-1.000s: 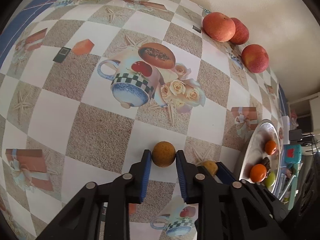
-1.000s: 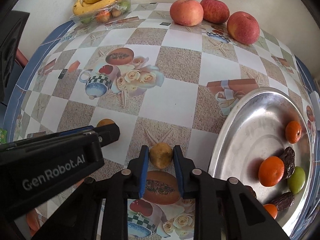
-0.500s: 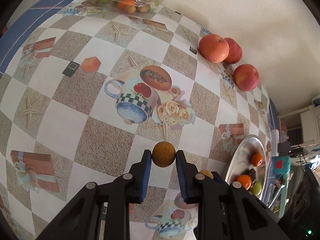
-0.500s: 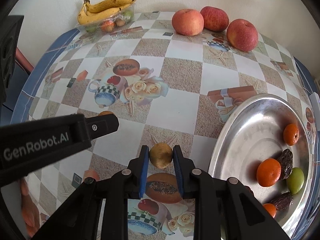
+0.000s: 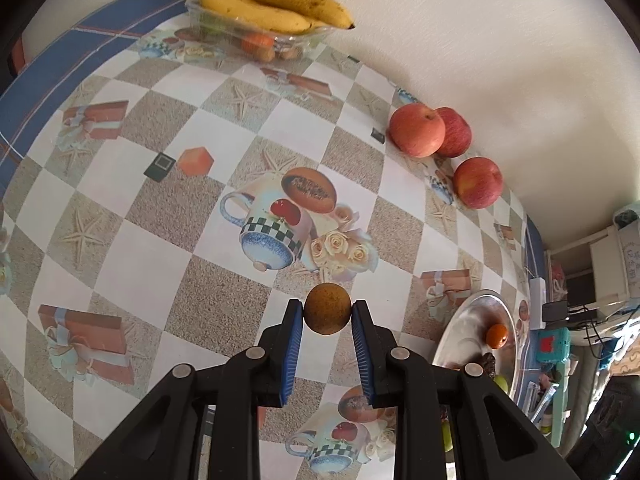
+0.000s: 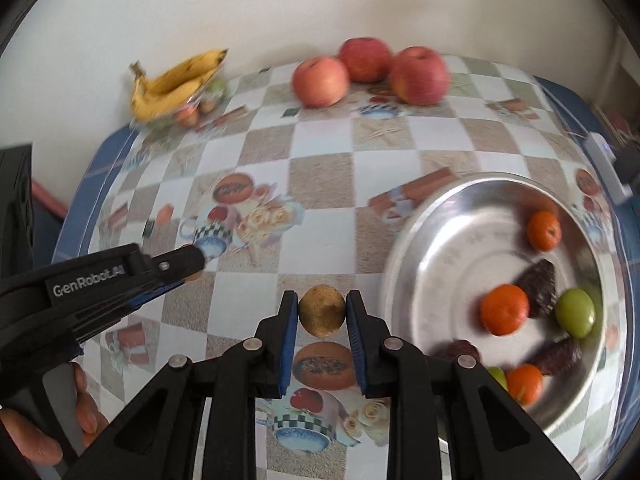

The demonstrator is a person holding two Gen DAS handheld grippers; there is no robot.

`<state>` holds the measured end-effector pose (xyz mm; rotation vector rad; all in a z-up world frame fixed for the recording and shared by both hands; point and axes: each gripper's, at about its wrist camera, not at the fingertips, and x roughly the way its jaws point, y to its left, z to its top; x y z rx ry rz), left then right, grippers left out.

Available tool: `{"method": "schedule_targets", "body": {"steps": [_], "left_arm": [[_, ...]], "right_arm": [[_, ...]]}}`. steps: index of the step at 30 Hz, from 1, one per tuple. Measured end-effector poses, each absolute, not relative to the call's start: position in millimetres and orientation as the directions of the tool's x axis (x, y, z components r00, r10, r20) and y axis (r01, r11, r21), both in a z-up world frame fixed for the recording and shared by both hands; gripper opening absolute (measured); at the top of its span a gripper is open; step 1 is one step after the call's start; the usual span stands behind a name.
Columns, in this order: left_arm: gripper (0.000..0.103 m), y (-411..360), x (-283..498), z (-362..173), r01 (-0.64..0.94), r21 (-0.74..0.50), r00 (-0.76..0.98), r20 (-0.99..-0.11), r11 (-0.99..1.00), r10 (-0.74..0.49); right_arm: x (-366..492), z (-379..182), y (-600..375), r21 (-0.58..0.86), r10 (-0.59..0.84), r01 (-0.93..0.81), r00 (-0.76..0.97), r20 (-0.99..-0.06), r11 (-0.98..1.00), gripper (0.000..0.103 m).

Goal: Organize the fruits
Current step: 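Carry both small brown fruits into the steel bowl and open both tools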

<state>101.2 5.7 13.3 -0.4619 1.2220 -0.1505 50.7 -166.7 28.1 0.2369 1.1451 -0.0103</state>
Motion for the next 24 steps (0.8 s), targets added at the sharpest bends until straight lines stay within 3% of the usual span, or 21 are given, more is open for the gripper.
{"method": "schedule_targets", "body": {"steps": [12, 24], "left_arm": [[0.027, -30.3, 84.1, 22.9, -0.038, -0.378, 0.34, -0.875, 0.925, -0.344], [0.027, -109.2, 63.9, 22.7, 0.192, -0.395, 0.258, -0.863, 0.898, -0.434]], "right_arm": [[35.3, 40.0, -230.6, 0.161, 0.033, 0.254, 0.444, -0.895, 0.954, 0.025], [19.7, 33.9, -303.2, 0.143, -0.058, 0.433, 0.42, -0.906, 0.89, 0.025]]}}
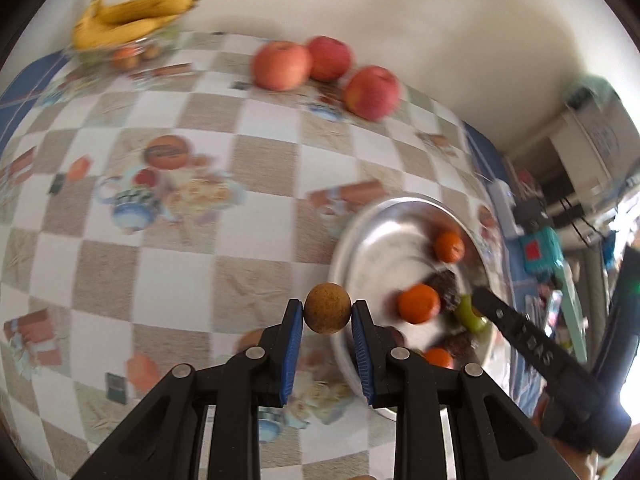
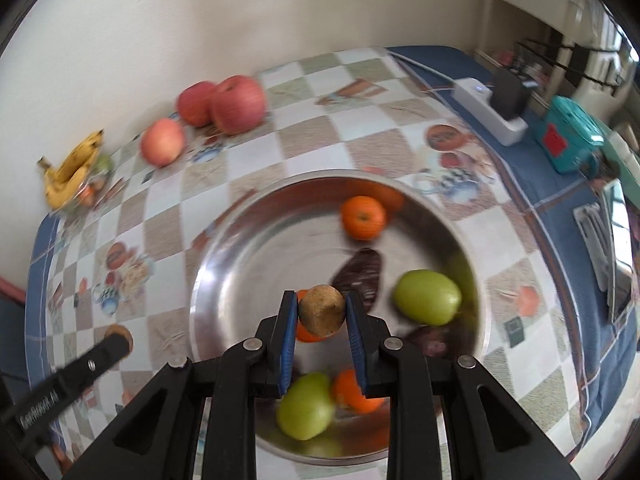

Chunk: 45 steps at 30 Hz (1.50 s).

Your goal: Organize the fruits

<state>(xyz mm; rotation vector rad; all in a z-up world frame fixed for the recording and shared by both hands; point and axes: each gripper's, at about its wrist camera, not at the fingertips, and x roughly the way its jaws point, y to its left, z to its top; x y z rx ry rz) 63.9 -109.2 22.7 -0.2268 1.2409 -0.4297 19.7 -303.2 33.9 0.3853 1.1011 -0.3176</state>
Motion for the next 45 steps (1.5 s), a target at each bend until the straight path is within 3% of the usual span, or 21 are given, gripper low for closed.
{"method": "schedule_targets", "body": {"steps": [11, 27, 29, 31, 34, 36, 37, 38, 41, 42, 45], "left_arm": [[0.027, -145.7, 55.6, 20.3, 0.336, -0.369, 0.293, -0.834, 0.867, -0.468], [0.029, -155.3, 60.0, 4.3, 0.346, -0.323, 0.322, -0.841, 0.881, -0.435], [0.038, -155.1, 59.9, 3.6, 0.345, -0.322, 0.319, -0.843, 0.882, -0.433], [0.039, -155.0, 59.4, 3.6, 0.345, -0.321, 0.319, -0.844, 0.882, -0.432], [0.039, -153.0, 59.3, 4.2, 0.34, -0.323, 0.32, -0.843, 0.883, -0.431], [0.043, -150.5, 60.1, 4.0, 0.329, -0.319, 0.32, -0.848, 0.889, -0.422], [0.056, -147.7, 61.0, 2.7, 0.314, -0.302, 0.323, -0.857, 0.9, -0.401], [0.07, -144.2, 61.8, 1.7, 0.299, -0.288, 0.33, -0.864, 0.91, -0.381], [0.075, -131.6, 64.6, -1.8, 0.252, -0.249, 0.34, -0.882, 0.935, -0.327], [0.076, -126.0, 65.9, -3.0, 0.233, -0.239, 0.344, -0.886, 0.943, -0.309], [0.099, -108.3, 68.4, -5.3, 0.176, -0.213, 0.372, -0.889, 0.961, -0.266]], "right_arm": [[21.0, 41.3, -306.2, 0.173, -0.067, 0.412, 0.507, -0.859, 0.895, 0.026], [33.0, 27.0, -291.3, 0.14, -0.063, 0.343, 0.519, -0.852, 0.929, 0.026], [32.8, 27.1, -291.2, 0.142, -0.061, 0.342, 0.52, -0.852, 0.929, 0.029], [32.6, 26.8, -290.7, 0.136, -0.066, 0.345, 0.515, -0.855, 0.929, 0.037], [31.7, 25.3, -291.6, 0.143, -0.059, 0.349, 0.509, -0.859, 0.926, 0.038], [30.8, 24.6, -292.0, 0.139, -0.063, 0.353, 0.504, -0.862, 0.925, 0.038], [30.4, 24.4, -292.3, 0.136, -0.064, 0.354, 0.501, -0.863, 0.925, 0.038], [29.9, 23.9, -292.5, 0.135, -0.065, 0.355, 0.498, -0.865, 0.925, 0.043], [26.6, 22.8, -294.7, 0.145, -0.062, 0.372, 0.491, -0.869, 0.917, 0.066], [25.7, 22.6, -295.0, 0.147, -0.06, 0.375, 0.489, -0.87, 0.915, 0.067], [24.0, 20.5, -292.3, 0.125, -0.07, 0.373, 0.468, -0.881, 0.919, 0.067]]}}
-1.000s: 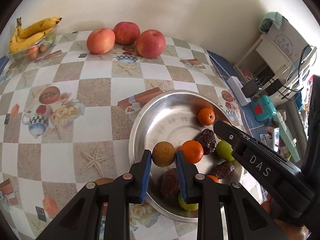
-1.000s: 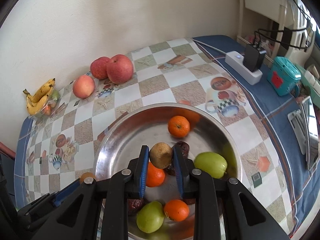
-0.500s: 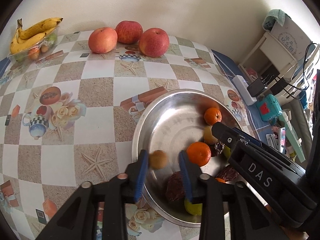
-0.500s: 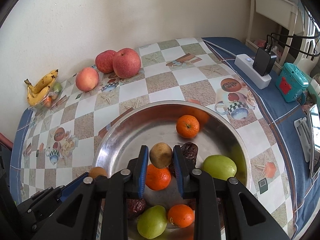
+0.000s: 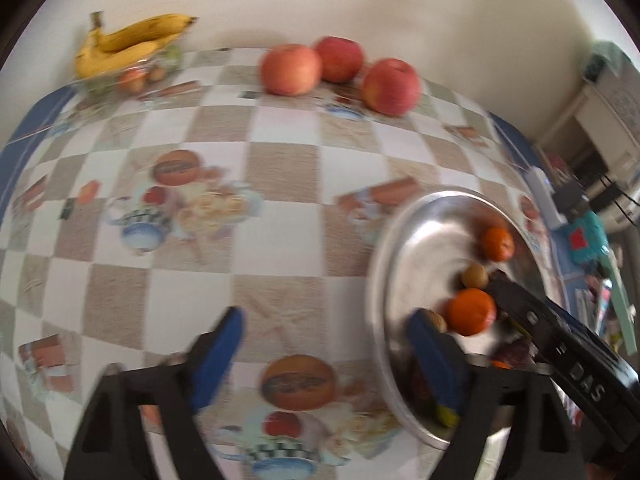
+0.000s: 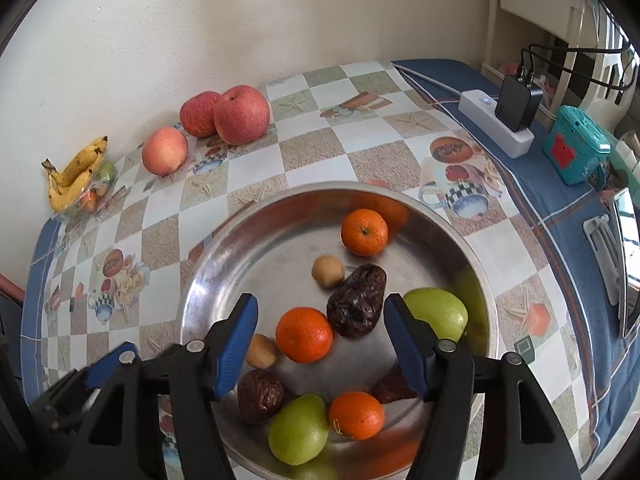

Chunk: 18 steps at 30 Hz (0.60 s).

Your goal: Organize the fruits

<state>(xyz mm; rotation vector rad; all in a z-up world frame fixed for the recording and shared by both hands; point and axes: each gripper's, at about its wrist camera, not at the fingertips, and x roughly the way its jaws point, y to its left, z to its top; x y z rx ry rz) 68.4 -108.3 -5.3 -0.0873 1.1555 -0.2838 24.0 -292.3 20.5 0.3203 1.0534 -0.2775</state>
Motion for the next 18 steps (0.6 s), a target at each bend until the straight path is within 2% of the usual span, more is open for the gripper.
{"method": "schedule_targets", "body": {"steps": [1, 6, 8, 9, 10, 18], "left_arm": [[0.103, -101.9, 69.1, -5.9, 0.158, -0.201, 0.385, -0.889, 0.967, -0.248], [0.103, -75.2, 69.2, -7.3, 0.084, -0.08, 0.436, -0.893, 0.993, -0.109], [0.103, -67.3, 67.0, -4.4, 0.065, -0.057, 0.456, -0.886, 0.996, -0.08], [0.103, -63.3, 65.6, -3.1, 0.06, -0.047, 0.462, -0.884, 0.997, -0.069], [0.103, -60.1, 63.8, -2.0, 0.057, -0.039, 0.47, -0.881, 0.998, -0.061], [0.103, -56.0, 43.6, 10.8, 0.05, 0.113, 0.481, -0.874, 0.992, 0.075]], "right_arm": [[23.5, 19.7, -290.9, 0.117, -0.073, 0.369, 0.462, -0.884, 0.922, 0.069], [20.4, 19.5, -279.8, 0.103, -0.064, 0.335, 0.454, -0.889, 0.937, 0.075], [18.0, 20.4, -274.9, 0.099, -0.062, 0.32, 0.456, -0.888, 0.942, 0.085], [16.0, 21.5, -272.7, 0.098, -0.063, 0.317, 0.46, -0.886, 0.943, 0.096], [14.0, 23.4, -271.1, 0.096, -0.067, 0.318, 0.467, -0.882, 0.943, 0.099], [-3.0, 31.9, -256.9, 0.093, -0.066, 0.302, 0.477, -0.877, 0.949, 0.099]]}}
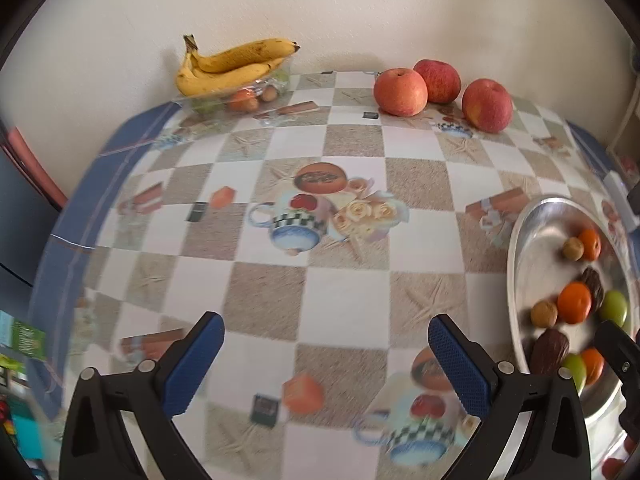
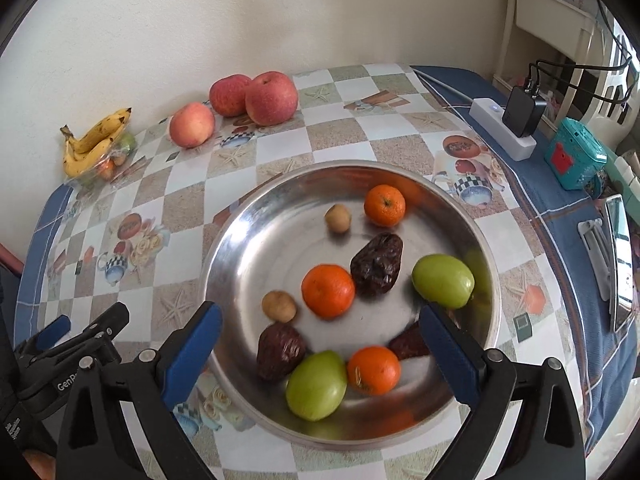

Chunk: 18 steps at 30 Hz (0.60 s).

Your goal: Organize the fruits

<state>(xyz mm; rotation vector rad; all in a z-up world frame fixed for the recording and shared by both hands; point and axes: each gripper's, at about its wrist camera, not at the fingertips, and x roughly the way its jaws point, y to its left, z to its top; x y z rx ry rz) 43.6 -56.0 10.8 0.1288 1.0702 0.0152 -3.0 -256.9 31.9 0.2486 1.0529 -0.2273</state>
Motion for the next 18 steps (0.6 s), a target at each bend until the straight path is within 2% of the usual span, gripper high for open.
{"method": "schedule_targets", "body": {"steps": [6, 11, 18], "left_arm": [[0.103, -48.3, 14.8, 27.7, -0.019, 0.243, 0.479, -0.849, 0.97, 0.223], [0.103, -39.8, -4.6, 37.7, 0.008, 0.189, 0.457, -0.874, 0.982, 0.165], [0.103, -33.5, -19.0, 47.2, 0.012, 0.187, 0.461, -0.873, 0.982, 0.161]], "right_arm": [[-20.6, 39.4, -244.8, 0.064, -0.078, 0.279, 0.47, -0.879, 0.958, 0.099], [-36.1, 45.4, -233.6, 0.065, -0.064, 0.255, 0.468, -0.882, 0.965, 0.099], [-53.2, 54.3, -222.9, 0.04, -0.08, 0.237, 0.473, -0.877, 0.971, 0.099]]}}
